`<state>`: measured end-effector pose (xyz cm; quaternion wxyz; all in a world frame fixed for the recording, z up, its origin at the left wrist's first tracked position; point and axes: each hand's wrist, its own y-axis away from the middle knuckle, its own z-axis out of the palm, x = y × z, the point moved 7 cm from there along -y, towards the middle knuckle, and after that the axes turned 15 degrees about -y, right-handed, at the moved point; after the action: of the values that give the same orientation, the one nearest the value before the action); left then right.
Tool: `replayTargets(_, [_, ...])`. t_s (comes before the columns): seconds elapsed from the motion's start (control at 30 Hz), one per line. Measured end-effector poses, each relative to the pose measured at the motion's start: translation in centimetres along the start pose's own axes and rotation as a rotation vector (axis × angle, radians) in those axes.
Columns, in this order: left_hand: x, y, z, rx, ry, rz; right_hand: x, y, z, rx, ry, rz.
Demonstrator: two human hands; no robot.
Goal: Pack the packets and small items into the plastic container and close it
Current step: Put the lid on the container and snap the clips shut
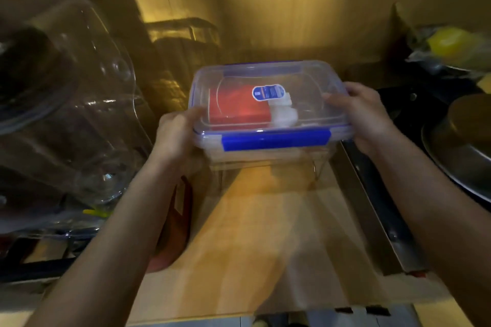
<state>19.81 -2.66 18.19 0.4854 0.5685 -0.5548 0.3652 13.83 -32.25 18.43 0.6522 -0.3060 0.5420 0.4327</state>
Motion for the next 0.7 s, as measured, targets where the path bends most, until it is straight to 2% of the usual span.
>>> replayTargets(0.23, [-2.9, -5.6, 2.1, 0.089, -0.127, -0.069, 2.9, -4.7, 0.9, -0.015, 0.061, 0.122])
replayTargets(0.37, [-5.0, -5.7, 2.9, 0.027, -0.21, 0.017, 5.1, -5.7, 0.4, -0.015, 0.108, 0.17])
replayTargets(0.57, [-6.5, -6.0, 2.8, 0.088, -0.275, 0.092, 6.9, -6.0, 0.0, -0.065, 0.131, 0.193])
replayTargets(0.63, [-6.4, -6.2, 2.7, 0.101, -0.333, 0.106, 6.8, -6.0, -0.3, -0.091, 0.197, 0.196])
replayTargets(0.7, [-6.1, -6.5, 2.6, 0.082, -0.455, 0.1, 6.5, -6.1, -0.9, -0.109, 0.364, 0.207])
